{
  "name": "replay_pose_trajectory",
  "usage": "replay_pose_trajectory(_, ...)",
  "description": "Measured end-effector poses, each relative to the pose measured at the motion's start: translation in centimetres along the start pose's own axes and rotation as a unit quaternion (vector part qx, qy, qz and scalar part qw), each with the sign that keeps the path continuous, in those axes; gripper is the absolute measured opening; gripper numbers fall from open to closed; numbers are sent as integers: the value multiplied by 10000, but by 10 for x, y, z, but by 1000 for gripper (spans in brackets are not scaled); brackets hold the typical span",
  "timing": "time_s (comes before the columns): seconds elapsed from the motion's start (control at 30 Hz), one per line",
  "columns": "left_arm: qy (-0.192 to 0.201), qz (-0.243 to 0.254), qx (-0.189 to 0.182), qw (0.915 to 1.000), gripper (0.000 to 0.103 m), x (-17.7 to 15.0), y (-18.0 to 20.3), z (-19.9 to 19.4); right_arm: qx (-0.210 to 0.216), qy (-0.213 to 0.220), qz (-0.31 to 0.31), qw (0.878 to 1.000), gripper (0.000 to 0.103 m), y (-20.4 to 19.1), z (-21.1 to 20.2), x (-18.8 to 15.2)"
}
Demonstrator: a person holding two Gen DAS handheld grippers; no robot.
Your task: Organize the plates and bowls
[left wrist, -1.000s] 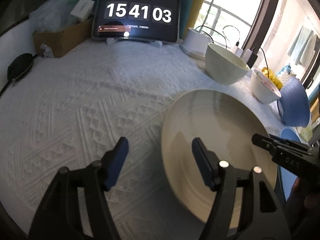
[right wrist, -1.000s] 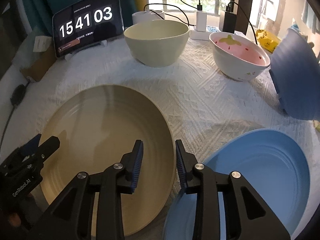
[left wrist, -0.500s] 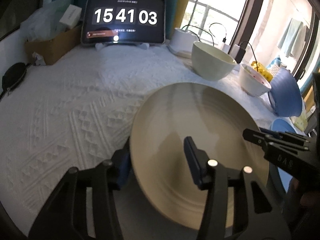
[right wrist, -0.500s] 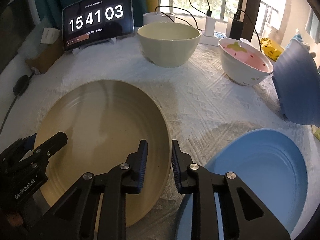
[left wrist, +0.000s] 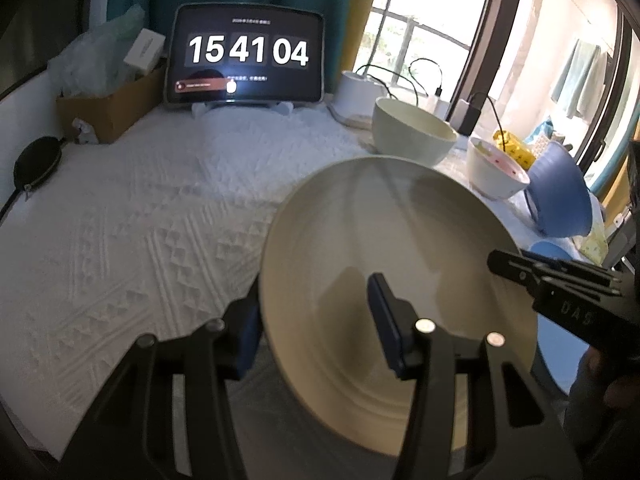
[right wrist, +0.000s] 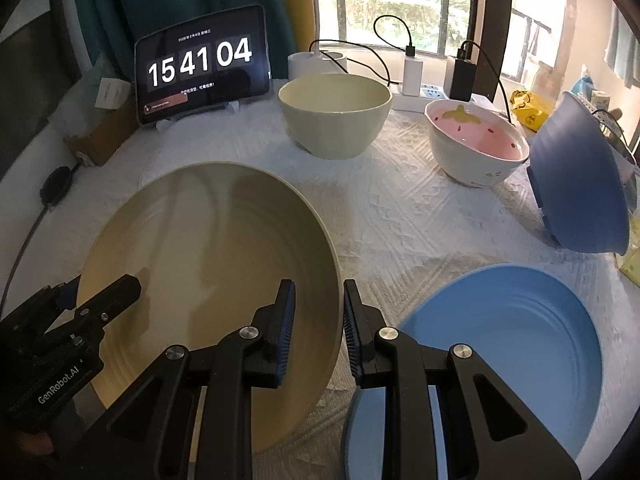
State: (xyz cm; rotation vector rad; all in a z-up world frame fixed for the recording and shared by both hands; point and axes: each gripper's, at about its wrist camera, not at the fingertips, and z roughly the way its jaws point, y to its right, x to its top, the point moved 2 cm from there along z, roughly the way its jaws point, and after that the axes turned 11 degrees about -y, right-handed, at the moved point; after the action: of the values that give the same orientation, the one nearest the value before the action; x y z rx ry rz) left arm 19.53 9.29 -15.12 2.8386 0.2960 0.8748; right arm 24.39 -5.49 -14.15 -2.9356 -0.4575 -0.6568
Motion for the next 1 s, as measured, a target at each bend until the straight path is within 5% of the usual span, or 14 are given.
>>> replay_pose_trajectory(1.0, 171, 602, -109, 9980, 51, -9, 71, -23, 72, 495, 516, 9974, 26, 60, -47, -35)
